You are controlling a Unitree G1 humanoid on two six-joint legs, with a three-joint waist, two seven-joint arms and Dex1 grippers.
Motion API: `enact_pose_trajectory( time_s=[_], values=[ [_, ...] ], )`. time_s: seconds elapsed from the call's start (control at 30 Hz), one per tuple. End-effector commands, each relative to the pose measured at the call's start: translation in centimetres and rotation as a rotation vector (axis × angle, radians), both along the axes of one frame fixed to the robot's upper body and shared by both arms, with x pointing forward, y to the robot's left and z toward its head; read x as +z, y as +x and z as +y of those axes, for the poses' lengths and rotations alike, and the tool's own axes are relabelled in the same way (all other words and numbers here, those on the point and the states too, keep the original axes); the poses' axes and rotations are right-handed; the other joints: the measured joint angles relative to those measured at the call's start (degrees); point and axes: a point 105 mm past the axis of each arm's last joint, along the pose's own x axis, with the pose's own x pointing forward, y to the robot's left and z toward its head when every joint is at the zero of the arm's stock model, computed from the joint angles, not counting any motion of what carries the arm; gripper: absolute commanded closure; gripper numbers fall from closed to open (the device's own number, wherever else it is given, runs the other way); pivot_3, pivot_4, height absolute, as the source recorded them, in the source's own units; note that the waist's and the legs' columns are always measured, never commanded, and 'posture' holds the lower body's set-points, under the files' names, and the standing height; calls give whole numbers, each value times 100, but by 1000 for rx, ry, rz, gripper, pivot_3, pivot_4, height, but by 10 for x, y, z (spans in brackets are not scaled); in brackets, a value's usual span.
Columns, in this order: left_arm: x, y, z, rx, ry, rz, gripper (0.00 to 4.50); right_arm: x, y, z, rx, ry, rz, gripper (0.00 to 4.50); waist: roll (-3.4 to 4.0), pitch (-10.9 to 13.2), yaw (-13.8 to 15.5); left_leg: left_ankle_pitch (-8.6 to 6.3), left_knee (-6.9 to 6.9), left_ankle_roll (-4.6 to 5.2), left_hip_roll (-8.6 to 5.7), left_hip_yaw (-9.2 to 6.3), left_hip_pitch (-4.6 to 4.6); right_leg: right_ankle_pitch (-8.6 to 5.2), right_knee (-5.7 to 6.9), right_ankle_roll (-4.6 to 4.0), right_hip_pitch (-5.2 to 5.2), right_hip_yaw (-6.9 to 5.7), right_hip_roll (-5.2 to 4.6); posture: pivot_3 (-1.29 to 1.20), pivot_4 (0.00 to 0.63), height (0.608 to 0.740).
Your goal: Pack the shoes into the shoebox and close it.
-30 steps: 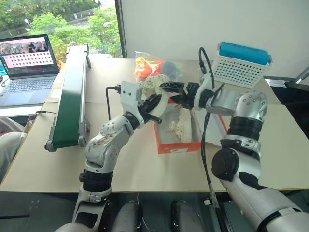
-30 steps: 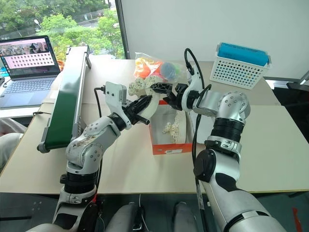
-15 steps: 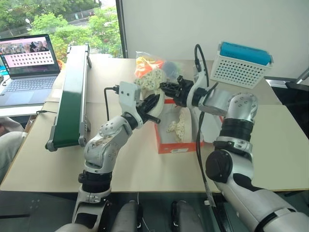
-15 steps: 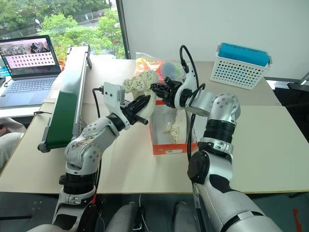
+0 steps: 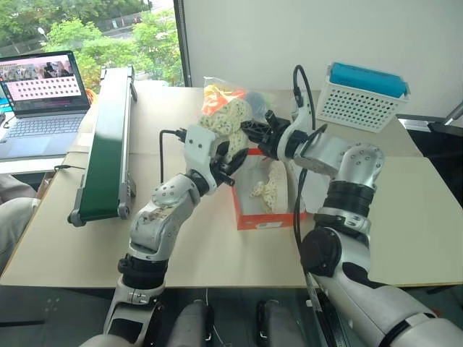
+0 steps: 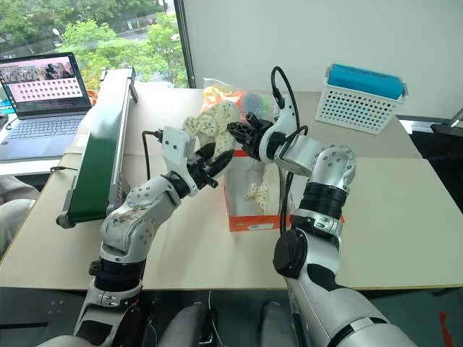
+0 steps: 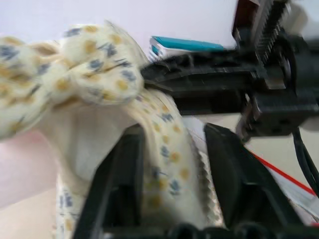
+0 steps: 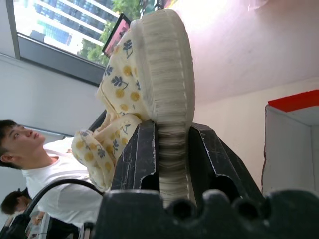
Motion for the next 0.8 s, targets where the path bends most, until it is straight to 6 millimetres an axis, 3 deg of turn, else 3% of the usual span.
enact_pose_trajectory(
  time_s=[0.03,0.13,0.33,0.57,0.8],
  values=[
    [6,-7,-1,-7,14,-47,2127,28,11,-46,-251,-59,-151,4006,2,1,16,0,0,0,0,-1,0,0,0,0,0,0,0,0,150,699],
    [3,-7,4,11,20,-39,2127,27,12,-65,-306,-158,-159,4006,7,5,27,2,2,4,-4,-1,-1,-1,-2,1,2,1,-1,0,150,699],
    [-5,-15,11,-12,19,-9,2127,10,0,-74,-198,-305,-46,4006,14,9,-50,4,-10,1,1,5,0,-1,-1,0,-5,8,0,0,150,699],
    [-11,-14,17,-19,49,-1,2127,-31,-15,-67,-44,-493,81,4006,17,10,-15,4,-7,6,1,4,2,-1,-13,-1,-7,11,0,0,150,699],
    [-11,-13,18,-7,46,0,2127,-84,-5,-49,36,-697,130,4006,17,9,-2,2,-5,9,0,5,2,-1,-21,0,-1,10,-1,0,150,699]
  ],
)
